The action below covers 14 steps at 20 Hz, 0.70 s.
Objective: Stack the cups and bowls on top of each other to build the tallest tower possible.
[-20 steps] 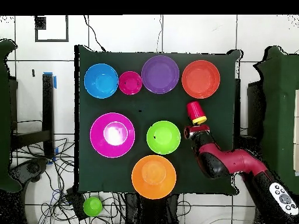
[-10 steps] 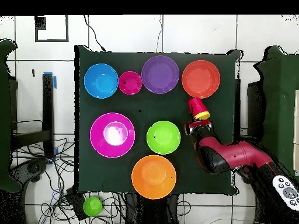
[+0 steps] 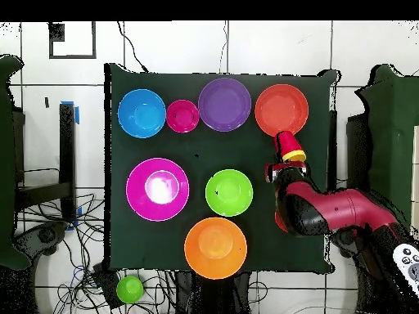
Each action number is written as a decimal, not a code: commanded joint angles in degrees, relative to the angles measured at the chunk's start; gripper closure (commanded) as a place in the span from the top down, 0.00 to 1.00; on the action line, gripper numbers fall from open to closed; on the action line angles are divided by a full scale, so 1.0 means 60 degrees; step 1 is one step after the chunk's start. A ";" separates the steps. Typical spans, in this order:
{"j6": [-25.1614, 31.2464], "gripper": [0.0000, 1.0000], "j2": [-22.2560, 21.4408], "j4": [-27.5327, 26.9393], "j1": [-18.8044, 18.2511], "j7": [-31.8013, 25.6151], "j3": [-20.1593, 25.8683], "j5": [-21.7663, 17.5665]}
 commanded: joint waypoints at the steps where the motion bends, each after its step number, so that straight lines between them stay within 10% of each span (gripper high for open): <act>1: 0.1957 0.00 -0.0835 -0.0266 0.1186 0.0365 -0.0656 0.0791; 14: 0.3270 0.00 -0.1013 -0.1126 0.3183 0.0781 -0.1581 0.1860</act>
